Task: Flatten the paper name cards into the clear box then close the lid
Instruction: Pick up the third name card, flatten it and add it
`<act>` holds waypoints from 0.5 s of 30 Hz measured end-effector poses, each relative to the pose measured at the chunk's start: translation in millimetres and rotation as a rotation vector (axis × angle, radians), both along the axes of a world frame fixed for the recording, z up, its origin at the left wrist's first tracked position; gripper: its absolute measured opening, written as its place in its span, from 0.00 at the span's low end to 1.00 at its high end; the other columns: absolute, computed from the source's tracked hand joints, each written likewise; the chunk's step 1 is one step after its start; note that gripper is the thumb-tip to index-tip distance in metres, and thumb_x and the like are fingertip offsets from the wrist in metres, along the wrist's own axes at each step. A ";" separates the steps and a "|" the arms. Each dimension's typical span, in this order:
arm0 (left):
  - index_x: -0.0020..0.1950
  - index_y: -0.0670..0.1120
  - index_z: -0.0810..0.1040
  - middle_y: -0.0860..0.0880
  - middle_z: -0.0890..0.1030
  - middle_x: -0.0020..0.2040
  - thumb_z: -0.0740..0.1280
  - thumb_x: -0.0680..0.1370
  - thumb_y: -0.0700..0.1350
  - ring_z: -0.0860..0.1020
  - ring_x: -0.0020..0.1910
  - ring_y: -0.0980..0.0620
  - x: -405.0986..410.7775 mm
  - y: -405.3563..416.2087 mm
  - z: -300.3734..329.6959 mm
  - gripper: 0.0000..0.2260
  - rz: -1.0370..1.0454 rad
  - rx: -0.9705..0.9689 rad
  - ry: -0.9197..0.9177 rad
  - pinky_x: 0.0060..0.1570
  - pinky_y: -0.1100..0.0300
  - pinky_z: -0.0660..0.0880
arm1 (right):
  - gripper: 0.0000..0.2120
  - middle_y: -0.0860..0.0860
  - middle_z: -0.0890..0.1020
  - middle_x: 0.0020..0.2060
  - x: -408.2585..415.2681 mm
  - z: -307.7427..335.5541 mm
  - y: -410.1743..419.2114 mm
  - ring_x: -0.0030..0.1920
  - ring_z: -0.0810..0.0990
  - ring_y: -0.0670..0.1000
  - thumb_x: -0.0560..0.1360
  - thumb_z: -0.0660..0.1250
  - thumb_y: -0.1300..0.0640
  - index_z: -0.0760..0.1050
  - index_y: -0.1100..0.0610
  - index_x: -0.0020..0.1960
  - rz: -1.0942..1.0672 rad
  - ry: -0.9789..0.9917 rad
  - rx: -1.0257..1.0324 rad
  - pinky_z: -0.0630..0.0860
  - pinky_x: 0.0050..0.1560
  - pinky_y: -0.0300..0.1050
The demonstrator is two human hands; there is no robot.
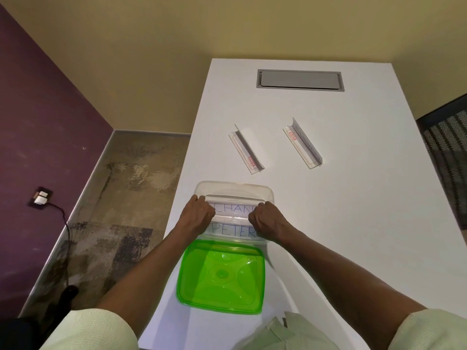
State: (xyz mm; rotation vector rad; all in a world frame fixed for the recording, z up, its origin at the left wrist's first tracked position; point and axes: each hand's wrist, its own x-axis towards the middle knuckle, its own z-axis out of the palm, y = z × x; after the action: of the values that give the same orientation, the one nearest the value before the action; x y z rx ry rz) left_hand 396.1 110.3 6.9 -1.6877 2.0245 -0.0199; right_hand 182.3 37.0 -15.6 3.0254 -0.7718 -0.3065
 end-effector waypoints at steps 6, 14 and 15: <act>0.52 0.44 0.79 0.44 0.81 0.50 0.66 0.74 0.37 0.76 0.52 0.45 -4.7 -3.7 2.2 0.09 0.043 0.059 -0.022 0.51 0.56 0.67 | 0.16 0.54 0.76 0.23 2.3 6.4 -2.7 0.24 0.76 0.55 0.47 0.80 0.55 0.75 0.57 0.27 -0.033 0.048 0.025 0.70 0.28 0.39; 0.54 0.47 0.80 0.46 0.82 0.50 0.71 0.72 0.42 0.80 0.51 0.46 -12.2 -22.9 23.8 0.11 0.144 0.036 0.001 0.49 0.55 0.74 | 0.13 0.62 0.82 0.44 -6.6 36.9 -3.9 0.46 0.80 0.62 0.75 0.67 0.53 0.79 0.64 0.47 -0.200 -0.130 0.143 0.73 0.42 0.48; 0.54 0.47 0.81 0.46 0.82 0.50 0.71 0.72 0.42 0.80 0.49 0.46 -12.9 -24.6 25.6 0.10 0.169 0.009 0.035 0.48 0.55 0.75 | 0.12 0.62 0.82 0.38 -8.9 40.6 -5.6 0.40 0.81 0.62 0.73 0.70 0.53 0.80 0.64 0.42 -0.204 -0.163 0.109 0.72 0.37 0.46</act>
State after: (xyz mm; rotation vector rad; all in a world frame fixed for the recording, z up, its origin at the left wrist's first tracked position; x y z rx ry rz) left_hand 383.2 85.6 32.5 -1.8597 1.8963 0.0768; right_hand 173.4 31.4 25.0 3.1066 -1.1140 -0.1065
